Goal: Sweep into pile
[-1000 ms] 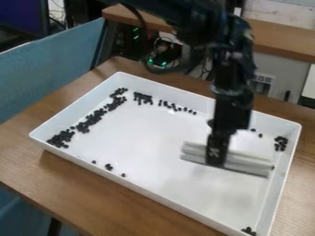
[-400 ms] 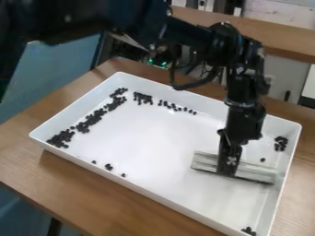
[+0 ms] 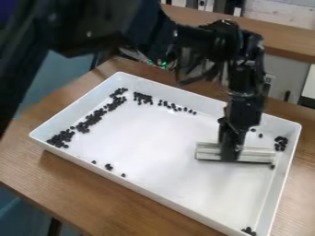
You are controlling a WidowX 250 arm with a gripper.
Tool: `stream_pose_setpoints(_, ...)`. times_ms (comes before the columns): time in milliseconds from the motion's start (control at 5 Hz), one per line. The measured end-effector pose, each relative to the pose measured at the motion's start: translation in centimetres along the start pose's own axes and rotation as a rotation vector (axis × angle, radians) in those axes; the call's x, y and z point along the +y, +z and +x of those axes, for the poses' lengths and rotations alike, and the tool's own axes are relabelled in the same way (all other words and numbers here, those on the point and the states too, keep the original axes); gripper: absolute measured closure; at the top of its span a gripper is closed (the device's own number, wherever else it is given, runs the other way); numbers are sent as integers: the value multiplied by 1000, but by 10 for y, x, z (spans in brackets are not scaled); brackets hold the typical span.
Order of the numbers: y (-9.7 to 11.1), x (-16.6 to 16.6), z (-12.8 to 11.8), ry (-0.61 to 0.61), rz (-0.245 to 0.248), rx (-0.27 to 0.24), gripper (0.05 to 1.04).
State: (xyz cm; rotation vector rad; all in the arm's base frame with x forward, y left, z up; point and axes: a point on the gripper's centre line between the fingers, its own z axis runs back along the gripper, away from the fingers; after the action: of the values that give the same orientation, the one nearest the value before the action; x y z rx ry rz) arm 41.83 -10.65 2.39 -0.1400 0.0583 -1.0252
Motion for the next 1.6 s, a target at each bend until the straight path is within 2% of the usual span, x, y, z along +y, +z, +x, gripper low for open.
stream_pose_setpoints(200,5,7,4,83,48,2,703)
stream_pose_setpoints(400,-4,12,-3,158,66,-21,703)
stream_pose_setpoints(800,-3,31,-37,279,75,-53,703)
stream_pose_setpoints(1200,6,63,-100,468,91,-91,703)
stream_pose_setpoints(1400,10,80,-137,582,77,-110,703)
stream_pose_setpoints(1600,30,106,-170,664,113,-135,703)
